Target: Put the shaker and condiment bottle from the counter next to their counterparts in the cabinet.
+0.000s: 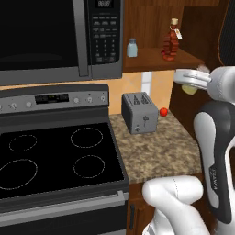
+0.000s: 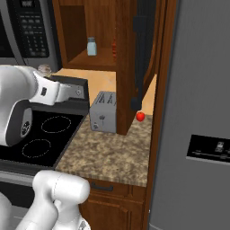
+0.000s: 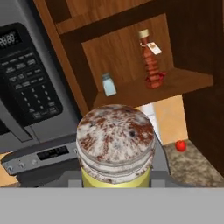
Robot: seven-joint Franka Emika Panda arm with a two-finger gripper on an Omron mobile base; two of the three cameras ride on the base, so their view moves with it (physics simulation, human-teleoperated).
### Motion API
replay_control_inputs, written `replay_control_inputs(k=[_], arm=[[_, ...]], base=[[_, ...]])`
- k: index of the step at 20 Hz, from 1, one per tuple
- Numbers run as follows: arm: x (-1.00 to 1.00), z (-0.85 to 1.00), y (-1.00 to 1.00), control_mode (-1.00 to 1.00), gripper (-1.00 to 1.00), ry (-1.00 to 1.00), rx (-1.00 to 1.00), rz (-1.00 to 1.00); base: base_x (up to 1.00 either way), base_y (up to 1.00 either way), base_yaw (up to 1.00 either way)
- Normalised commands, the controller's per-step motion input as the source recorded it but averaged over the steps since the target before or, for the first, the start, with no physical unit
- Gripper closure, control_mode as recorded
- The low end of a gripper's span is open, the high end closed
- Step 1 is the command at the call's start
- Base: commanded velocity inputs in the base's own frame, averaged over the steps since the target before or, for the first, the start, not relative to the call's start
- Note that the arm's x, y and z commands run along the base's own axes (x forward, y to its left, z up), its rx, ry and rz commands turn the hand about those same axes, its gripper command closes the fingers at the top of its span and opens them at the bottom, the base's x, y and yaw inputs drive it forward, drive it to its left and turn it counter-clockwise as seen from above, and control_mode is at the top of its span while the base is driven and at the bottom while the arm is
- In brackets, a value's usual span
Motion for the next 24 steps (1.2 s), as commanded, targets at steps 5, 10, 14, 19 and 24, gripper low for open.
replay_control_inputs(k=[5, 10, 14, 19, 24], arm=[[0.26, 0.05, 0.0, -1.0, 1.0, -0.12, -0.19, 0.02], [0.02, -0.09, 0.03, -1.0, 1.0, -0.09, -0.18, 0.01], [0.23, 0.29, 0.0, -1.0, 1.0, 0.0, -0.05, 0.01], [0.22, 0.34, 0.0, -1.0, 1.0, 0.01, -0.05, 0.0], [0.16, 0.01, 0.0, -1.0, 1.0, 0.03, -0.1, 0.0]], base=[[0.0, 0.0, 0.0], [0.0, 0.0, 0.0], [0.0, 0.0, 0.0], [0.0, 0.0, 0.0], [0.0, 0.0, 0.0]])
